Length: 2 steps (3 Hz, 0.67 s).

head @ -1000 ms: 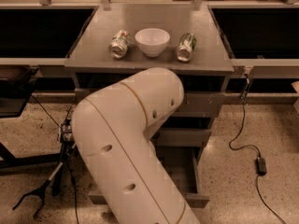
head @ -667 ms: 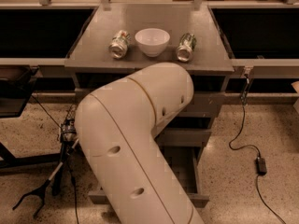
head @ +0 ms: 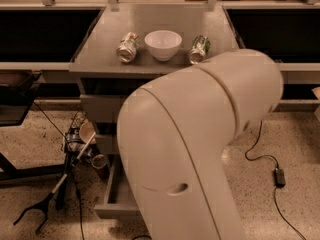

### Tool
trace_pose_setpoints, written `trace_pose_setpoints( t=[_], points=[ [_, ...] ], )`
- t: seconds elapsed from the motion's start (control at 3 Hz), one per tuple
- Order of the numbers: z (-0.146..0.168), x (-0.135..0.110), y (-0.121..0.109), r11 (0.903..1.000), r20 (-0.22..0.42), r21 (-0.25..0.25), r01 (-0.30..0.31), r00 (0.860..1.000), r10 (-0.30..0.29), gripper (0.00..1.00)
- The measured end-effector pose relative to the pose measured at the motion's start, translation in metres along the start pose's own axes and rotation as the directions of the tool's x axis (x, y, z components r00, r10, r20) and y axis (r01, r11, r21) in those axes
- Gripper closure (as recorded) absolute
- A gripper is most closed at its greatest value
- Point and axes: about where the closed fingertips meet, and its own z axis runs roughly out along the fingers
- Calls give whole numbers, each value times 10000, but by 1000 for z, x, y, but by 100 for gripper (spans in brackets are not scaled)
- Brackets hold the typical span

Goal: Pick rxbar chocolate from bottom drawer and place on counter

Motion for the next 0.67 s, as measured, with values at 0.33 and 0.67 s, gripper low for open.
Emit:
trace_pose_setpoints(
  t=[0.33,0.67],
  points=[
    [-39,72,3,9955,-200,49,-942,9953,943,100],
    [-88,129,3,9825,-251,363,-1825,9827,1835,100]
  ],
)
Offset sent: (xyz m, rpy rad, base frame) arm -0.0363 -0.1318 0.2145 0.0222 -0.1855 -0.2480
